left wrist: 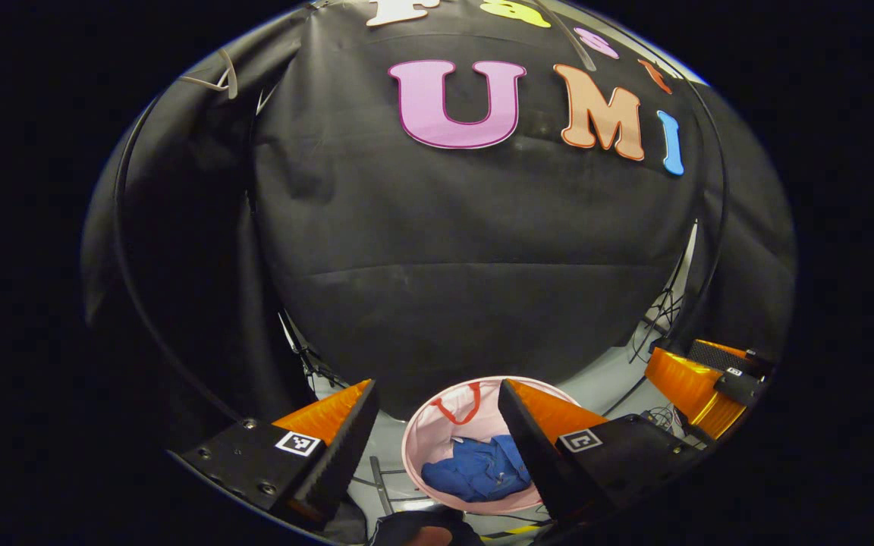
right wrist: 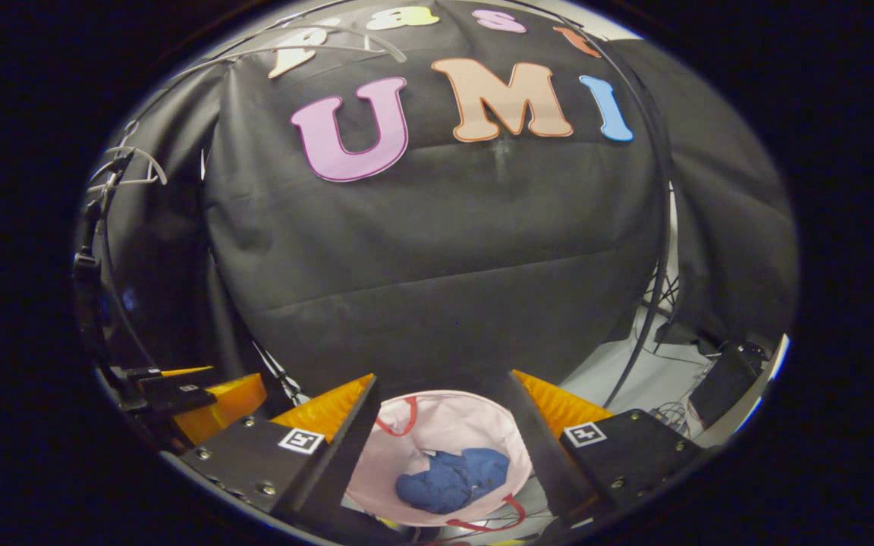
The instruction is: Grasp the clothes on the hanger with both hands and then place them into the laundry hamper below.
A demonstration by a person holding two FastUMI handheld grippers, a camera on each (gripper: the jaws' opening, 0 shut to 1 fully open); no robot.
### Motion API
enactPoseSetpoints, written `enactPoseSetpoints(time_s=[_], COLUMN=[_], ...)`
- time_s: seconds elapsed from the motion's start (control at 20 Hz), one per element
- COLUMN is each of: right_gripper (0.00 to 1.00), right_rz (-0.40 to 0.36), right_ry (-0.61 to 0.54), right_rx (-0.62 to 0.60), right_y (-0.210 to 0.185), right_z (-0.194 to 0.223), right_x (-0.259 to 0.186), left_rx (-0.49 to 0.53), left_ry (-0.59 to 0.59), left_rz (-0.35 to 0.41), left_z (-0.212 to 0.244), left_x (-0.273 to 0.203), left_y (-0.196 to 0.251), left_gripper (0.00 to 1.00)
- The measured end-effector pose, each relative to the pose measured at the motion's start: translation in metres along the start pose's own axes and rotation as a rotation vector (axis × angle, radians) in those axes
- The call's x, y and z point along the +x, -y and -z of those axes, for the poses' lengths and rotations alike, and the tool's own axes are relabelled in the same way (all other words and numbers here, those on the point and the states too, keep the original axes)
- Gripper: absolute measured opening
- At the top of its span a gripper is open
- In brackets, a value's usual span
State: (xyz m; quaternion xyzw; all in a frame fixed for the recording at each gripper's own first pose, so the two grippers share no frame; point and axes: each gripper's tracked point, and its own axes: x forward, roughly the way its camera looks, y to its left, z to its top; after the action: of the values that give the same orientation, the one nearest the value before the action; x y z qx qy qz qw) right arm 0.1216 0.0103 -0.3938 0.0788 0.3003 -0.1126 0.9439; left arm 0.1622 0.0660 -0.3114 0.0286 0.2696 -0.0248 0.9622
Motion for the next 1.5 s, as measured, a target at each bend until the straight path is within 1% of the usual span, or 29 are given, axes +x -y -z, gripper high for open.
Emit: enactPoseSetpoints(time_s=[0.1, 0.15, 0.25, 0.45, 0.75, 0.9, 1.0, 1.05, 1.2, 1.5], right_gripper=[1.00, 0.99, 0.99, 0.99, 0.99, 0.99, 0.99, 0.99, 0.99, 0.99], right_rz=[0.011, 0.012, 0.014, 0.018, 0.009, -0.005, -0.014, -0.017, -0.026, -0.040], right_ry=[0.013, 0.014, 0.019, 0.021, 0.039, 0.070, 0.093, 0.101, 0.119, 0.166], right_rx=[-0.016, -0.017, -0.015, -0.018, -0.004, -0.009, -0.022, -0.026, -0.015, -0.006], right_y=[0.003, 0.002, 0.002, 0.003, -0.001, -0.009, -0.014, -0.015, -0.016, -0.019], right_z=[-0.007, -0.007, -0.009, -0.012, -0.028, -0.044, -0.054, -0.058, -0.069, -0.095], right_x=[-0.004, -0.007, -0.010, -0.018, -0.032, -0.043, -0.052, -0.056, -0.068, -0.099], left_rx=[0.008, 0.010, 0.012, 0.001, 0.011, 0.049, 0.061, 0.059, 0.050, 0.034], left_ry=[0.000, 0.001, 0.009, 0.020, 0.070, 0.109, 0.126, 0.137, 0.172, 0.231], left_rz=[-0.005, -0.005, -0.007, -0.017, -0.019, -0.042, -0.039, -0.032, -0.030, -0.058], left_z=[-0.001, -0.001, -0.006, -0.013, -0.033, -0.046, -0.054, -0.058, -0.072, -0.099], left_x=[-0.006, -0.008, -0.012, -0.021, -0.038, -0.050, -0.058, -0.063, -0.079, -0.111], left_y=[-0.003, -0.004, -0.008, -0.014, -0.014, -0.016, -0.014, -0.013, -0.014, -0.026], left_gripper=[0.98, 0.98, 0.98, 0.98, 0.98, 0.98, 0.98, 1.00, 1.00, 1.00])
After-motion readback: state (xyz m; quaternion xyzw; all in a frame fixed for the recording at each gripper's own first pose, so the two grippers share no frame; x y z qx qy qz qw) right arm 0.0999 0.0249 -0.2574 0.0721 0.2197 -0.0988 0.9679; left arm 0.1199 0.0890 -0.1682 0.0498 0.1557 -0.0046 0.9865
